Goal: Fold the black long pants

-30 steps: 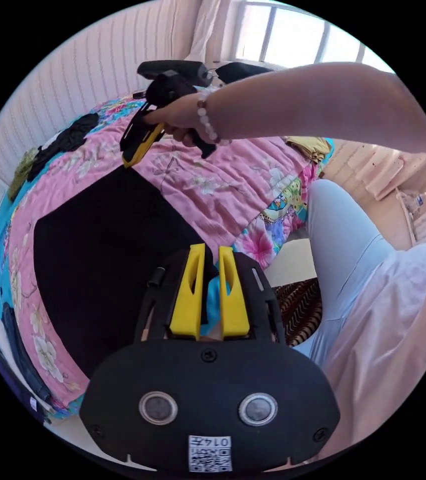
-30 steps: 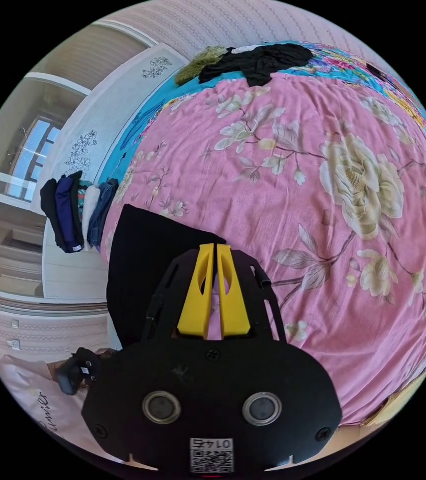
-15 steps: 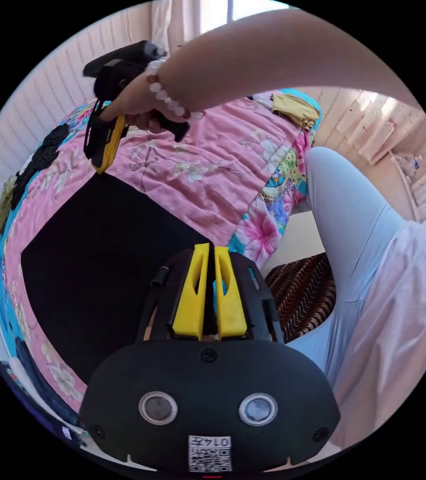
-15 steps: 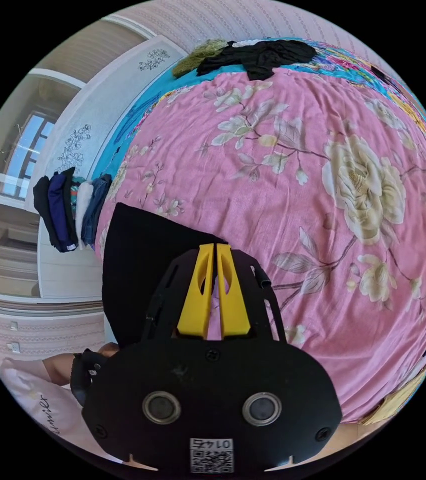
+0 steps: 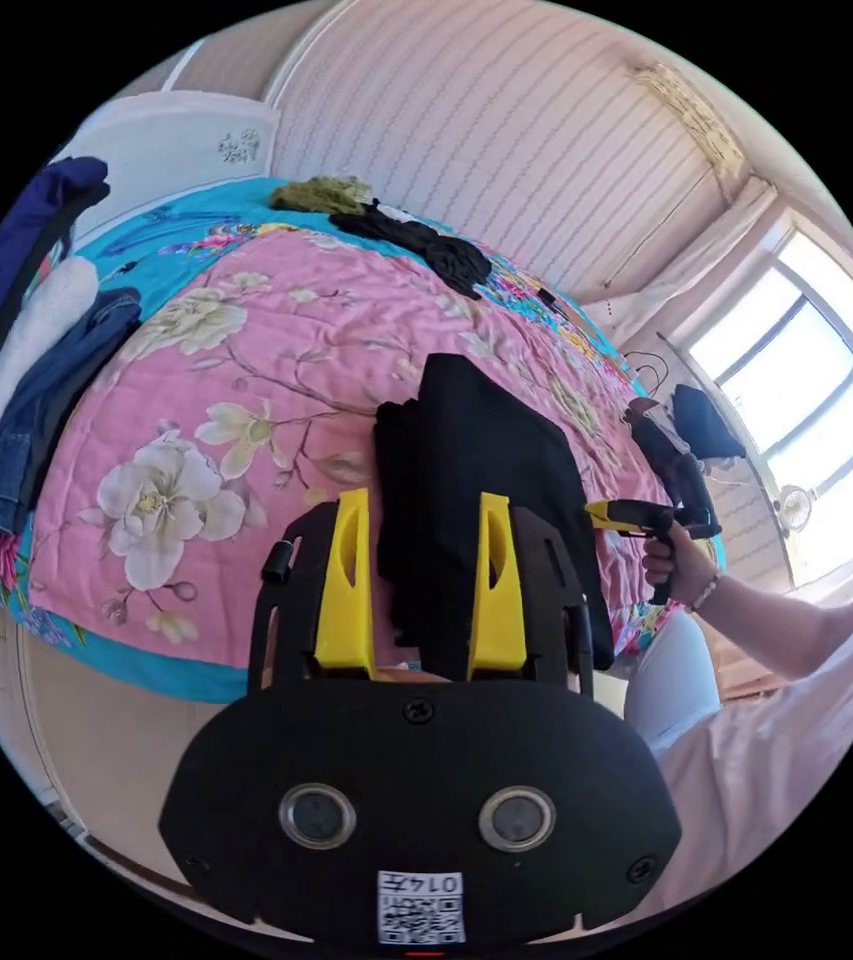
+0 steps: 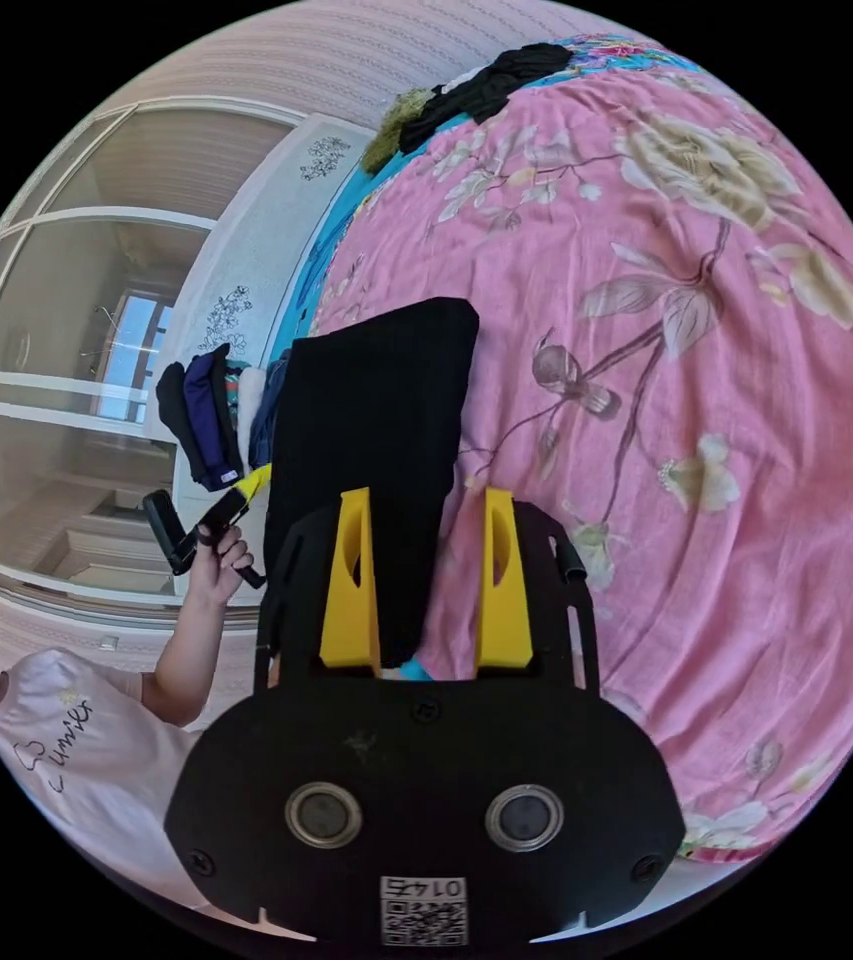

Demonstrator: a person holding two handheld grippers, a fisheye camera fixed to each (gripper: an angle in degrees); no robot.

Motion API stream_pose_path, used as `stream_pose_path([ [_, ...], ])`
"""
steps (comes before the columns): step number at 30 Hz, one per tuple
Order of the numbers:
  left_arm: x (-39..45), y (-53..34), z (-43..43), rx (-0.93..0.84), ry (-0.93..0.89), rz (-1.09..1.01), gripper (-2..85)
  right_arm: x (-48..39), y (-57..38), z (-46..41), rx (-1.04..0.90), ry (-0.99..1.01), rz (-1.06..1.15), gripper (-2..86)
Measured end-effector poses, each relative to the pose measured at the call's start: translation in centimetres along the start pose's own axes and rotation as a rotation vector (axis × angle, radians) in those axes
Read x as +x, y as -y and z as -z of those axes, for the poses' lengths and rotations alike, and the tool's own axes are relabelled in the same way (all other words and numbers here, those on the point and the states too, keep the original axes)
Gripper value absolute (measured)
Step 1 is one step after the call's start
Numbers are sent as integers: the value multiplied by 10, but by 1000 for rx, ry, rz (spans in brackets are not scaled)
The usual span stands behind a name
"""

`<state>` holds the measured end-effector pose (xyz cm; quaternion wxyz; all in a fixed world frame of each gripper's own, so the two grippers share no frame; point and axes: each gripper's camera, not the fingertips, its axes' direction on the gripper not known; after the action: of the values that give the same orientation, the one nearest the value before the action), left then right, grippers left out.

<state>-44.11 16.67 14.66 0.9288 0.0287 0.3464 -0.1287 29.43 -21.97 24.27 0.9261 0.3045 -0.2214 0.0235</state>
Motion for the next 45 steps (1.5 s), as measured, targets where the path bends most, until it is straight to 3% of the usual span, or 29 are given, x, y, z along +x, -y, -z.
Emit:
stream_pose_path([
  [3,-12,20,-12,-63,-20,23,167,-11,9,0,-3,96,35,131],
  [6,-31,30,-11,-70,-104,84,164,-17,19,-8,-45,70,16,124],
  [9,-44,42,16,-79,-165,73,125,-19,25,-10,-86,105,-28,99],
  [11,-51,48,46,-41,-220,59,80,-35,25,2,-86,133,32,51],
  [16,-56,41,103,19,-235,57,64,-113,27,30,-132,121,307,22],
  [18,-68,27,129,90,-302,138,63,-152,35,35,-168,133,403,18],
  [22,-99,-14,227,409,-380,286,63,-272,50,28,-294,157,697,14],
  [29,-111,-64,460,889,-96,249,64,-519,44,-17,-488,215,1257,14],
  [32,-129,-50,540,1042,45,214,65,-609,57,-39,-481,185,1365,17],
  [36,-193,20,587,1027,163,255,67,-687,94,-86,-366,16,1348,27],
  [40,-309,104,554,806,253,465,75,-708,131,-154,-172,-200,1133,24],
  [43,-366,117,530,783,141,564,75,-696,125,-223,-305,-263,1129,2],
  [45,-373,126,529,798,167,539,71,-686,122,-261,-349,-378,1137,-3],
])
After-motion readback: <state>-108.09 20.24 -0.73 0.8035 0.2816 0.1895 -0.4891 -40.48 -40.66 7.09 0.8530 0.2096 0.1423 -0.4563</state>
